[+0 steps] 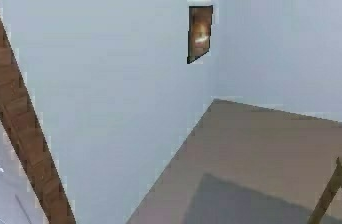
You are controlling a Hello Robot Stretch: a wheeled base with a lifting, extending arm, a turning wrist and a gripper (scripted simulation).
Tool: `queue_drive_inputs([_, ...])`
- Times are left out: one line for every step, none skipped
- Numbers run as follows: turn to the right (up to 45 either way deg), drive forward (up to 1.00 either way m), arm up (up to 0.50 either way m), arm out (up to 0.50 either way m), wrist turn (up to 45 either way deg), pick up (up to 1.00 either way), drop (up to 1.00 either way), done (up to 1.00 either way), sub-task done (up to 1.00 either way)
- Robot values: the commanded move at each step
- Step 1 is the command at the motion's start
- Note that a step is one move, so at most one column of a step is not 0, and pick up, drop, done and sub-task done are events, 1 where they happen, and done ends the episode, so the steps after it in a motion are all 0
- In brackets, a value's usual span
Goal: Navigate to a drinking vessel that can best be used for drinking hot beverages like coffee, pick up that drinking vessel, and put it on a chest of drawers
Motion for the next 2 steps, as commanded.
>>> queue_drive_inputs([-27.0, 0.00, 0.00, 0.00, 0.0, 0.00, 0.00, 0.00, 0.00])
queue_drive_inputs([45.0, 0.00, 0.00, 0.00, 0.0, 0.00, 0.00, 0.00, 0.00])
